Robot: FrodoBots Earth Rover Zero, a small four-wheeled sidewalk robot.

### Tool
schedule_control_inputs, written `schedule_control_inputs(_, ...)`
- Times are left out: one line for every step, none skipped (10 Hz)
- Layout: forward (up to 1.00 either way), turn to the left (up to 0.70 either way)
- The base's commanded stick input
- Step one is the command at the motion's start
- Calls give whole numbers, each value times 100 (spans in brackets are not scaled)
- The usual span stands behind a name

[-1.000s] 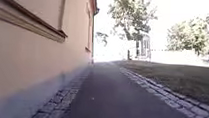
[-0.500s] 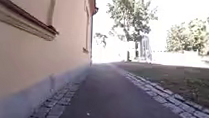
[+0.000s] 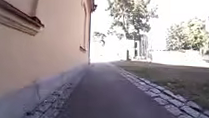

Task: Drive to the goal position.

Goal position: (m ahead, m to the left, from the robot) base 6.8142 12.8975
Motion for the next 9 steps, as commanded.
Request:
schedule_control_inputs(70, 0)
schedule_control_inputs(70, 0)
schedule_control_inputs(70, 0)
schedule_control_inputs(70, 0)
schedule_control_inputs(70, 0)
schedule_control_inputs(70, 0)
schedule_control_inputs(70, 0)
schedule_control_inputs(70, 0)
schedule_control_inputs(70, 0)
